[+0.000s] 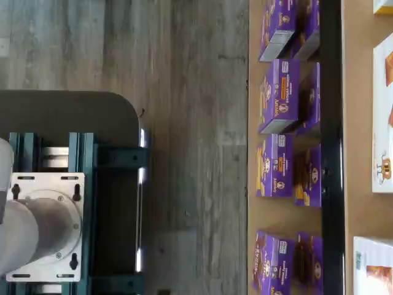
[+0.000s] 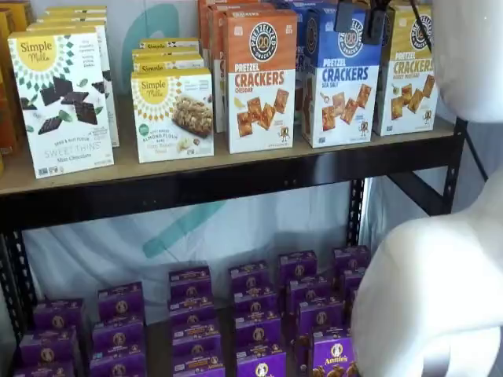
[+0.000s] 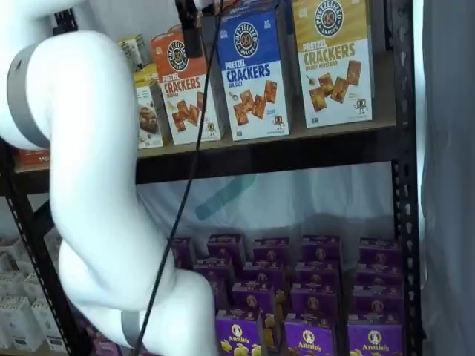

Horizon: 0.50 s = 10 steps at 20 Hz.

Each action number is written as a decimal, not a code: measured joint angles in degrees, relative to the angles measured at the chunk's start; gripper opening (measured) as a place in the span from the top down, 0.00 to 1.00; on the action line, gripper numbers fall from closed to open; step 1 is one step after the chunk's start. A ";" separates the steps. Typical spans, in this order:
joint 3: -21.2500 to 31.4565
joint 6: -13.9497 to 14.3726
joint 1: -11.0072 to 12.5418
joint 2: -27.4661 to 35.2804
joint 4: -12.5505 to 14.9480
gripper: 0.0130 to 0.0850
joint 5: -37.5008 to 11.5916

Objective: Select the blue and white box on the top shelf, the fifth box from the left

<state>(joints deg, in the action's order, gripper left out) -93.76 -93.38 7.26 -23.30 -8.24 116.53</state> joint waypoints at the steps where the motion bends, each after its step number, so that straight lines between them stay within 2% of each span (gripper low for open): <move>1: -1.04 0.12 -0.90 1.03 1.61 0.00 1.52; 3: -1.65 0.23 -2.56 2.92 4.85 0.00 3.35; 10: 0.55 -0.24 -1.76 3.65 3.99 0.00 0.36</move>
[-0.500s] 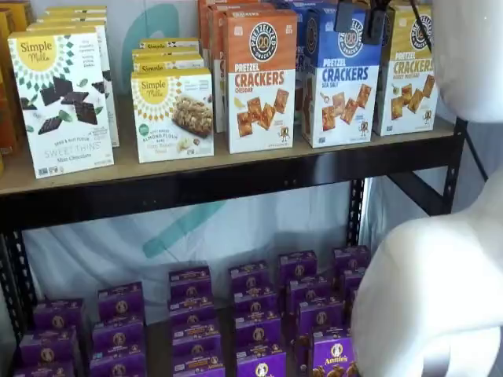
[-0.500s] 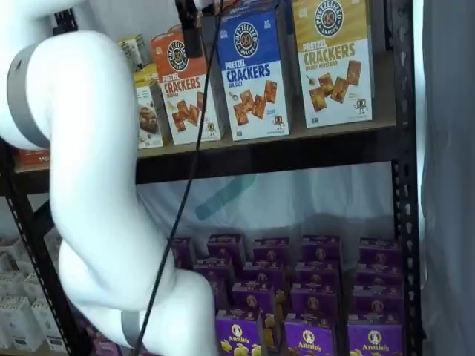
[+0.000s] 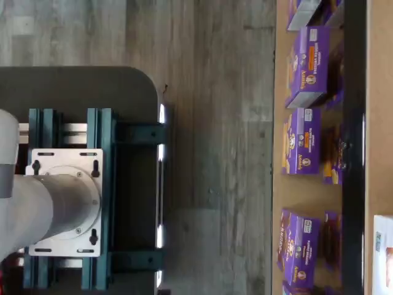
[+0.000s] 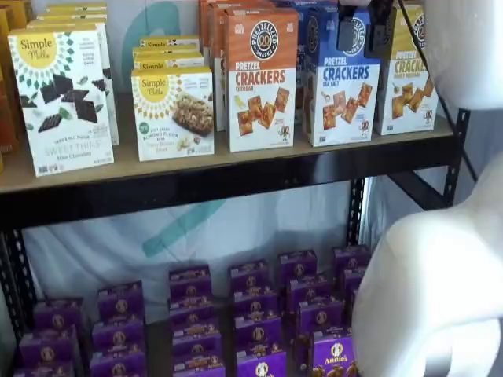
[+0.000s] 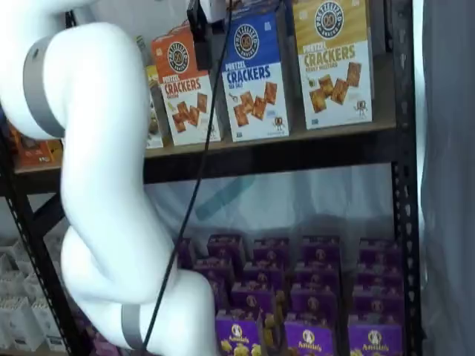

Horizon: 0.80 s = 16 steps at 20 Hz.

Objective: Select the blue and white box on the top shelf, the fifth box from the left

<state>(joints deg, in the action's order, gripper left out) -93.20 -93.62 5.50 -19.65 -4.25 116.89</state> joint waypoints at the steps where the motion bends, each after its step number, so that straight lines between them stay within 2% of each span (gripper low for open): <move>1: 0.10 0.00 0.02 0.06 -0.11 0.00 -0.28; 9: 0.24 -0.06 0.65 0.09 -1.58 0.00 -1.45; 16: -5.09 -0.19 3.47 2.25 -7.00 0.00 1.80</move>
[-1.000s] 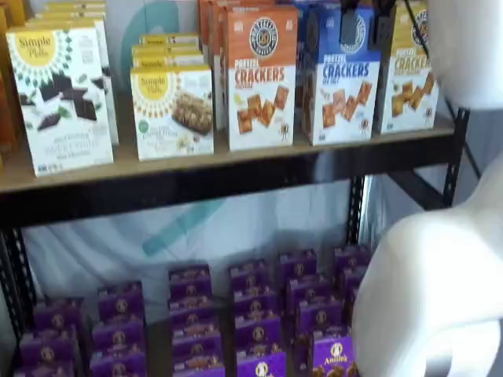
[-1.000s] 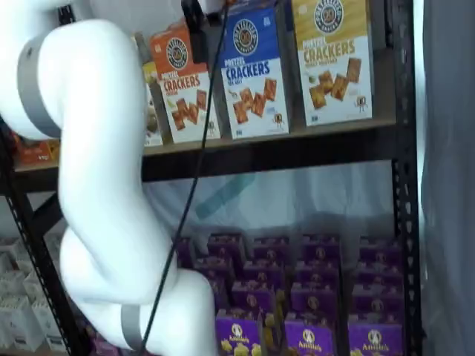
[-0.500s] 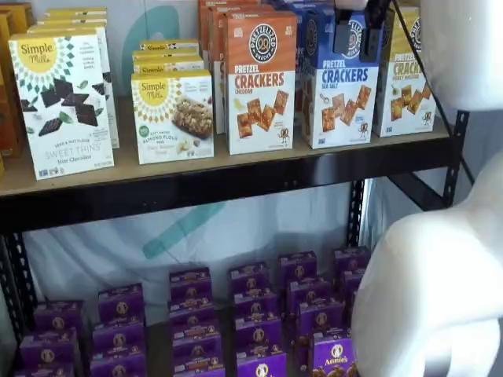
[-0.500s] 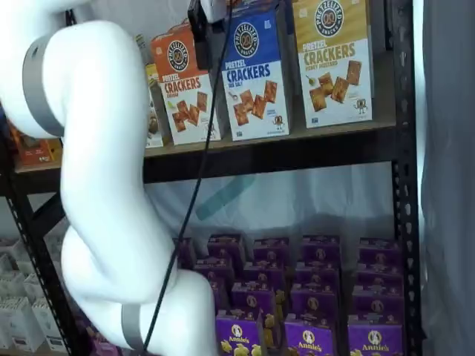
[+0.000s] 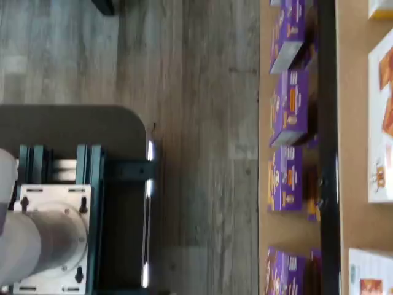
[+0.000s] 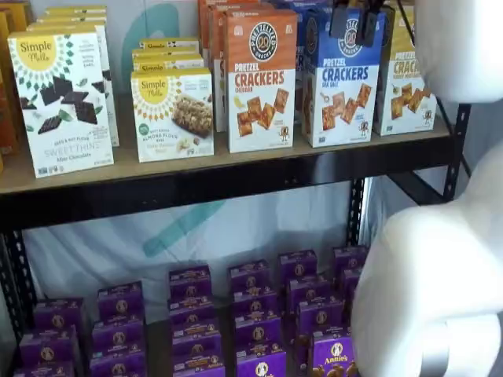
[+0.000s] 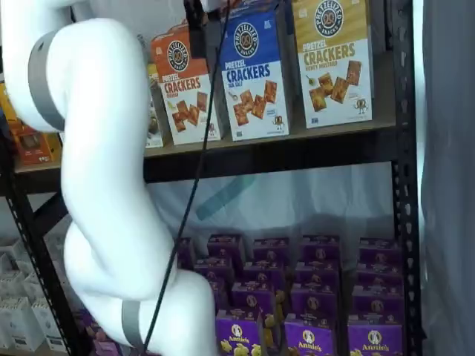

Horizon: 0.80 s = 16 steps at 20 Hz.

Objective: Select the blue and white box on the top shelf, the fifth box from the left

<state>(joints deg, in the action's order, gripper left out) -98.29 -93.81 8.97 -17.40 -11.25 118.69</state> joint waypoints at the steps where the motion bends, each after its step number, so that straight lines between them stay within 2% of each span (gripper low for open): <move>1: -0.97 0.03 0.49 0.44 -0.93 0.00 0.61; 6: -4.62 0.51 3.31 1.81 -6.69 0.00 0.86; 10: -2.44 0.83 4.98 0.05 -10.80 0.00 -4.17; 12: -0.42 0.70 5.27 -1.32 -11.66 0.00 -7.88; 16: 1.28 -0.06 5.28 -1.90 -11.08 0.00 -12.03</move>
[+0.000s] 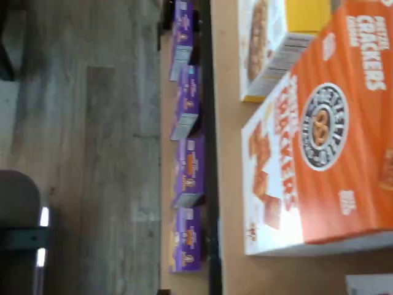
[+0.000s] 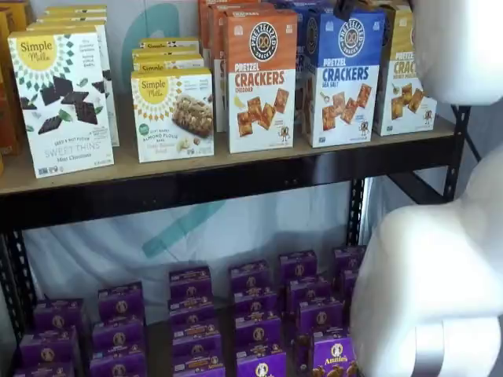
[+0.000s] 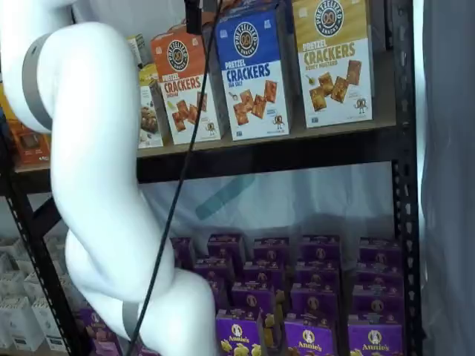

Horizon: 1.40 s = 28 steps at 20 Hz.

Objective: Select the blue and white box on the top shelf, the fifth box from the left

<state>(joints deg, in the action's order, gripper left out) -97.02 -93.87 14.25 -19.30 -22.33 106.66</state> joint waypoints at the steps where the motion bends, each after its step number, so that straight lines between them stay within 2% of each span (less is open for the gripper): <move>1: 0.30 -0.28 0.22 0.03 -0.09 0.00 -0.90; 6: -0.24 -1.37 1.43 1.66 -1.09 0.00 -3.03; 11: -3.01 -2.20 1.85 5.06 -0.70 0.00 -3.08; 28: -5.80 -3.56 1.37 10.45 1.36 0.00 -5.44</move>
<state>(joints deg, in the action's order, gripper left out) -102.81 -97.43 15.63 -8.84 -20.97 101.22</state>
